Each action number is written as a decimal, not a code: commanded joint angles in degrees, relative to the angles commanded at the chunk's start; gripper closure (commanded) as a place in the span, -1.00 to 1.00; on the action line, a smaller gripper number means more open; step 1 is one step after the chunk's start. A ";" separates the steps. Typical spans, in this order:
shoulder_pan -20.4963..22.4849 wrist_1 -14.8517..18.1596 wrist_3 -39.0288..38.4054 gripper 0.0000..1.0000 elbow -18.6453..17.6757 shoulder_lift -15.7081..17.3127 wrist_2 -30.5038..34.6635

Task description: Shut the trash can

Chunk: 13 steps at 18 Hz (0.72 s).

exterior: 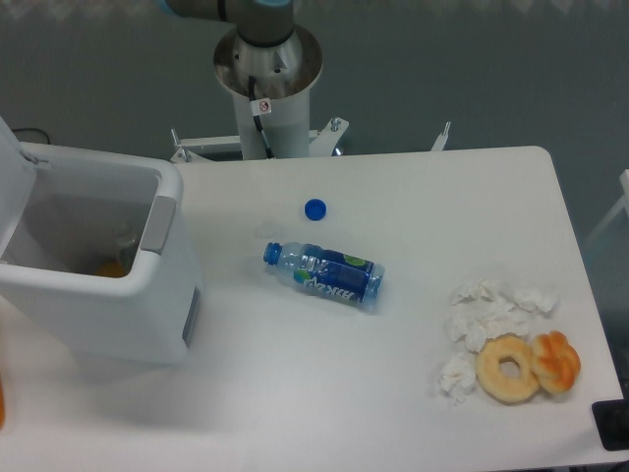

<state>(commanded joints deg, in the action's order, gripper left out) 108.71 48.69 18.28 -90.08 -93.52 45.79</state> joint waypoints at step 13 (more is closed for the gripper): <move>11.07 0.26 2.55 -1.00 -5.28 5.71 0.00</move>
<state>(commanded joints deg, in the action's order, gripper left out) 119.79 48.96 20.82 -95.36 -87.81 45.79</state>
